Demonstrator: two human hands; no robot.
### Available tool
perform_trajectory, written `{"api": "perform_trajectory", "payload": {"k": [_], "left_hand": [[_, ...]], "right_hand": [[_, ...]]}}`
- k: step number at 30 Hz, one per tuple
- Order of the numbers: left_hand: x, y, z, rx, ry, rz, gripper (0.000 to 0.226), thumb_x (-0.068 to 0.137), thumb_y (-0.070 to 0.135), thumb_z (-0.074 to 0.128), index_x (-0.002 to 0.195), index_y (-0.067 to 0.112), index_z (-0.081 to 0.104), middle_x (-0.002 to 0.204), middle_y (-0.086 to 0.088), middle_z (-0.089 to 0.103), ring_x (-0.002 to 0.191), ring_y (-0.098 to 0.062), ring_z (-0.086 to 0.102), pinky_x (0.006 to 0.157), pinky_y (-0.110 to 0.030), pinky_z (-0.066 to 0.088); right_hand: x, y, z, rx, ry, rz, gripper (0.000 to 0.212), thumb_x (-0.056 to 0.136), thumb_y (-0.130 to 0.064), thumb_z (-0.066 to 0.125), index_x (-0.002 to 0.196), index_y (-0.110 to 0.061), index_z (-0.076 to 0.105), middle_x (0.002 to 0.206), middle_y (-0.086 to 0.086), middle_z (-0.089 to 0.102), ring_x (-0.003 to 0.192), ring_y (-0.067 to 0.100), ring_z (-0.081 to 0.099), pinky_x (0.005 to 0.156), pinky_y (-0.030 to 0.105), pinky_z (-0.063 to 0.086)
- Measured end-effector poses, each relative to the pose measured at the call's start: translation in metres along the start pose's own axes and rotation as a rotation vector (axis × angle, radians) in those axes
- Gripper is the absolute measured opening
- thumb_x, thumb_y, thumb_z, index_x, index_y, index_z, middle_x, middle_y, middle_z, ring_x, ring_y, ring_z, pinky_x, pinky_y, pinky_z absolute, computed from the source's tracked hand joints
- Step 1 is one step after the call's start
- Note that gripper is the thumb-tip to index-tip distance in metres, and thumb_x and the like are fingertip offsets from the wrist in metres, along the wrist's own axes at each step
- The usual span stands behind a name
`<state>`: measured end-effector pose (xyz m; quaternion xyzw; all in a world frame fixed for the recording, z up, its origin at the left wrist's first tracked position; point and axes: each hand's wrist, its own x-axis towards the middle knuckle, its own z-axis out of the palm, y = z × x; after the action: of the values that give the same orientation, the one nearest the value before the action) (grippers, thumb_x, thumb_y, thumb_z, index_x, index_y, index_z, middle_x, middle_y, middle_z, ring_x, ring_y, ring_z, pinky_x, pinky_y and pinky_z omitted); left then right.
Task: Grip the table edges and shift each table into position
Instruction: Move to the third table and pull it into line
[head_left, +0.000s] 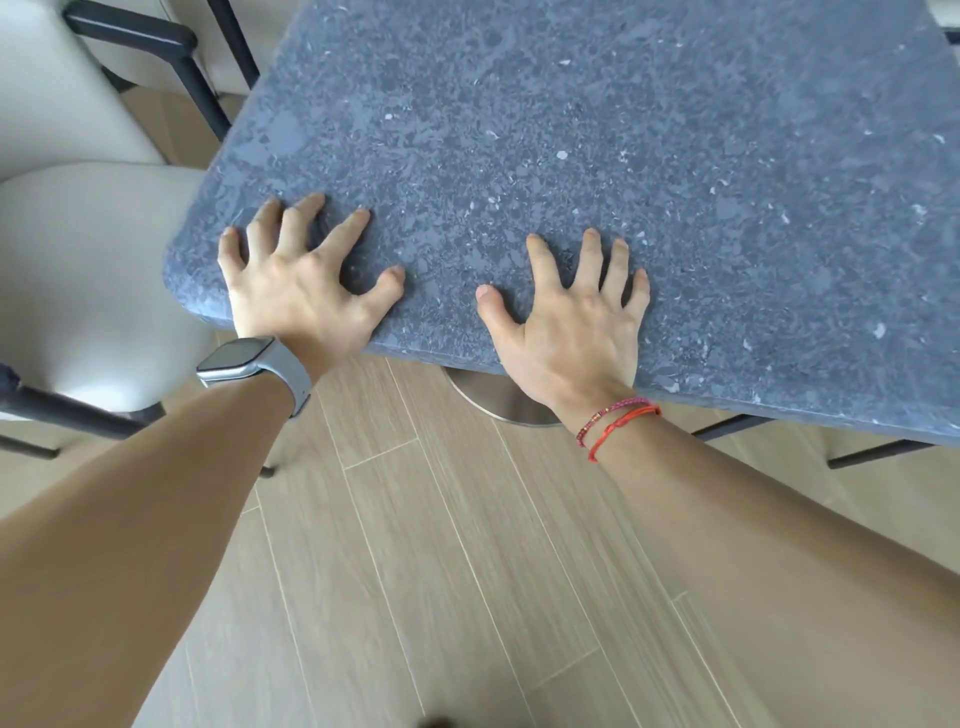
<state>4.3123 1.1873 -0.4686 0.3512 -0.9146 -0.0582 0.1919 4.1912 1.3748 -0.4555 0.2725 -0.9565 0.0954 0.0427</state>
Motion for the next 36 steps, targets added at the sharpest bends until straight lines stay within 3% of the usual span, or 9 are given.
{"api": "perform_trajectory", "payload": {"k": [9,16,20,24,31,36], "left_hand": [[0.002,-0.001,-0.007,-0.002,-0.138,0.026,0.081,0.085,0.078,0.027,0.15,0.035,0.046,0.162,-0.005,0.037,0.153,-0.037,0.021,0.121,-0.064,0.009],[-0.025,0.015,-0.023,-0.21,-0.146,0.142,0.073,0.084,0.065,0.041,0.14,0.021,0.059,0.143,-0.01,0.052,0.133,-0.04,0.045,0.117,-0.063,0.024],[-0.032,0.065,-0.034,-0.432,-0.19,0.161,0.069,0.088,0.062,0.04,0.14,0.02,0.06,0.146,-0.01,0.049,0.132,-0.037,0.044,0.109,-0.053,0.04],[-0.042,0.124,-0.036,-0.58,-0.212,0.219,0.067,0.089,0.06,0.041,0.139,0.02,0.061,0.147,-0.007,0.046,0.134,-0.031,0.04,0.104,-0.034,0.034],[-0.074,0.23,-0.028,-0.602,-0.253,0.291,0.068,0.088,0.063,0.041,0.14,0.024,0.06,0.148,-0.006,0.046,0.131,-0.033,0.042,0.103,-0.04,0.04],[-0.088,0.302,-0.019,-0.568,-0.269,0.326,0.07,0.088,0.065,0.041,0.139,0.023,0.061,0.148,-0.008,0.048,0.131,-0.038,0.044,0.107,-0.054,0.042]], "right_hand": [[0.002,0.005,-0.007,0.048,-0.086,0.004,0.072,0.092,-0.072,0.033,0.154,-0.035,0.034,0.166,0.018,0.021,0.153,0.039,0.011,0.123,0.057,0.007],[-0.032,0.029,-0.036,0.214,-0.086,0.035,0.066,0.094,-0.059,0.051,0.153,-0.03,0.039,0.16,0.012,0.035,0.148,0.032,0.027,0.119,0.05,0.022],[-0.044,0.052,-0.054,0.277,-0.04,0.076,0.067,0.093,-0.062,0.047,0.151,-0.03,0.041,0.154,0.005,0.043,0.14,0.031,0.037,0.113,0.048,0.031],[-0.053,0.082,-0.072,0.344,-0.008,0.147,0.071,0.089,-0.069,0.038,0.15,-0.034,0.04,0.152,0.003,0.045,0.137,0.03,0.039,0.112,0.048,0.033],[-0.076,0.186,-0.113,0.363,0.059,0.215,0.06,0.096,-0.06,0.049,0.15,-0.033,0.043,0.149,0.001,0.048,0.133,0.03,0.042,0.109,0.046,0.034],[-0.085,0.264,-0.137,0.32,0.092,0.278,0.071,0.086,-0.071,0.034,0.146,-0.035,0.045,0.142,0.0,0.052,0.129,0.03,0.045,0.107,0.049,0.038]]}}
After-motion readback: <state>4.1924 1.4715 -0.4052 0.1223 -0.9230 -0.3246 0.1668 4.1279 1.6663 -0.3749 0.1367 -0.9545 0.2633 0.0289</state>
